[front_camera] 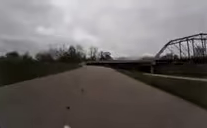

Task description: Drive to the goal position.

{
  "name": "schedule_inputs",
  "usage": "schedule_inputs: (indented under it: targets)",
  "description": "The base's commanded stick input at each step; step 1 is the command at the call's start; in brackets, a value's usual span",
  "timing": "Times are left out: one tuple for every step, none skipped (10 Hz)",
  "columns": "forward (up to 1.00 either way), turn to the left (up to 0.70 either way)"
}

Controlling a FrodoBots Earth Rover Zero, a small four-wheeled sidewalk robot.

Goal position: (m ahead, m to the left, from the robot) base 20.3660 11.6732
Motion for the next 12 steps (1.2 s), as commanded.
schedule_inputs:
  targets:
    - [1.00,0.00]
    - [1.00,0.19]
    - [1.00,0.25]
    - [1.00,0.20]
    - [1.00,0.14]
    - [1.00,0.09]
    - [1.00,0.04]
    - [1.00,0.00]
    - [1.00,0.00]
    - [1.00,0.00]
    - [1.00,0.00]
    - [1.00,0.00]
